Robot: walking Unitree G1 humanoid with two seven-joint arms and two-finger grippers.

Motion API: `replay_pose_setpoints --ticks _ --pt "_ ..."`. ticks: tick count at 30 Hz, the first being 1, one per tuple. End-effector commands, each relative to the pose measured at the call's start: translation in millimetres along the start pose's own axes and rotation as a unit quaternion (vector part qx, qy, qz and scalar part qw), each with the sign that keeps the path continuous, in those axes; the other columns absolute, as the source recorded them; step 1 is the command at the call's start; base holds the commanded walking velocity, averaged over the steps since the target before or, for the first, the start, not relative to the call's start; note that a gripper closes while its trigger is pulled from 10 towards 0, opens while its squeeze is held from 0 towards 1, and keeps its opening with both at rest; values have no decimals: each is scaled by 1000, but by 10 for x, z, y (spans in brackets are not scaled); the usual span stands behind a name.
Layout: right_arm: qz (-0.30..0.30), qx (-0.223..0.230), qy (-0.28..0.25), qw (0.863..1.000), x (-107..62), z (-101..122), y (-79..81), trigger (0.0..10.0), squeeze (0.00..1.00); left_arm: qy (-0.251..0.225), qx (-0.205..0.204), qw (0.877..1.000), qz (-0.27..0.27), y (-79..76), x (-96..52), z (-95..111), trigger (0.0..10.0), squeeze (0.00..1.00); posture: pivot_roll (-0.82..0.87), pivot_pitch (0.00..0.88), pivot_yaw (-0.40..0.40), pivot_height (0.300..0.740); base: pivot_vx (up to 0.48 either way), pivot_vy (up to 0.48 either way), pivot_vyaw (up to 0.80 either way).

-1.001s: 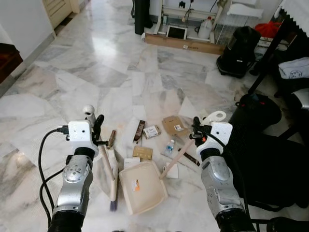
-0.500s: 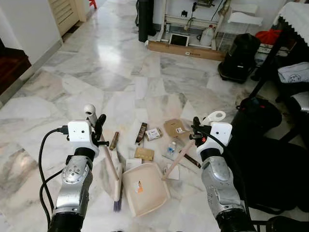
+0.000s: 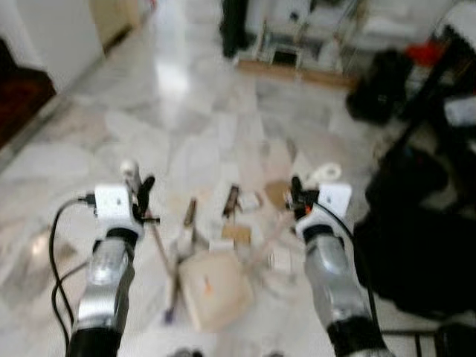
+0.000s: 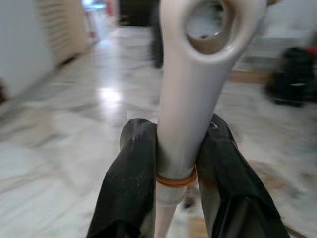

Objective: Sweep floor

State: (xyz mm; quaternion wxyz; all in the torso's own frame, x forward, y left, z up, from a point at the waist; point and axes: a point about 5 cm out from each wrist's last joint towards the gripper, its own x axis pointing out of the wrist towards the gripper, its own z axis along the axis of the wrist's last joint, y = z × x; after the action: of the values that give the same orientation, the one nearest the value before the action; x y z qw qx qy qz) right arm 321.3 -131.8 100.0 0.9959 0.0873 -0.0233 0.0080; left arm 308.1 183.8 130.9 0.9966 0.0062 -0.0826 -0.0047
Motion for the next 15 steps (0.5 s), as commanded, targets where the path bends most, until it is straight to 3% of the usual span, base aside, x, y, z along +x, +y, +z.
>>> replay_pose_setpoints --ticks 1,15 --pt "5 -11 -20 1000 37 90 24 10000 0 -28 -12 999 -12 -33 23 112 10000 0 -1 128 -74 740 0 0 0" --pt "-1 -10 -16 1000 38 74 24 10000 0 -24 -17 999 -22 -47 9 124 10000 0 4 135 -71 740 0 0 0"
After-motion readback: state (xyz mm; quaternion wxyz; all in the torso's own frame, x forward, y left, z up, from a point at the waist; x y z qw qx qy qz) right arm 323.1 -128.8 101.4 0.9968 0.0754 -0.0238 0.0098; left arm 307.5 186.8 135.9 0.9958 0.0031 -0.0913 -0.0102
